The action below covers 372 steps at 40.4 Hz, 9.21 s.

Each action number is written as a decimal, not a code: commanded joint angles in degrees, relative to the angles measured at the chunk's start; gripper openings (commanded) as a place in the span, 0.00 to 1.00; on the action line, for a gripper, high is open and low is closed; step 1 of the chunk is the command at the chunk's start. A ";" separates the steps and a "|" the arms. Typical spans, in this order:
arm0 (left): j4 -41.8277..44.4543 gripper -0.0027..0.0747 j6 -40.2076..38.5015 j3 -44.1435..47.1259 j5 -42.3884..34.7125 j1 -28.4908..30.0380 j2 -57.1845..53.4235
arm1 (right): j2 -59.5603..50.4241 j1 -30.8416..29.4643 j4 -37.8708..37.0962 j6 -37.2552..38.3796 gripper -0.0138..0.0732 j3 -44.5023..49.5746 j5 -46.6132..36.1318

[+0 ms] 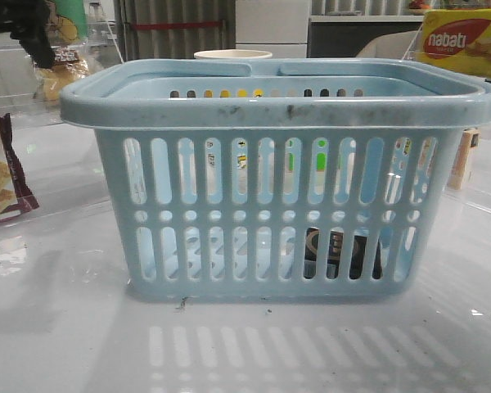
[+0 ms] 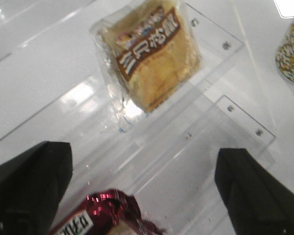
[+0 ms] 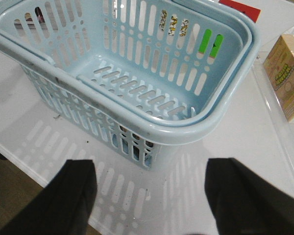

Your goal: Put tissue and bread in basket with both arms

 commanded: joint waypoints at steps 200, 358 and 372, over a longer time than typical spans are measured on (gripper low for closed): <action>-5.44 0.15 7.36 41.84 12.50 -34.67 -67.19 | 0.07 -0.02 -2.47 -0.62 0.22 -1.43 -1.39; -6.20 0.15 7.36 82.51 -32.44 1.33 -101.83 | -37.68 -22.62 -6.97 10.11 0.22 41.42 -42.99; -6.20 0.15 7.36 82.51 -32.44 1.33 -101.83 | -37.68 -22.62 -7.18 10.63 0.22 41.42 -43.37</action>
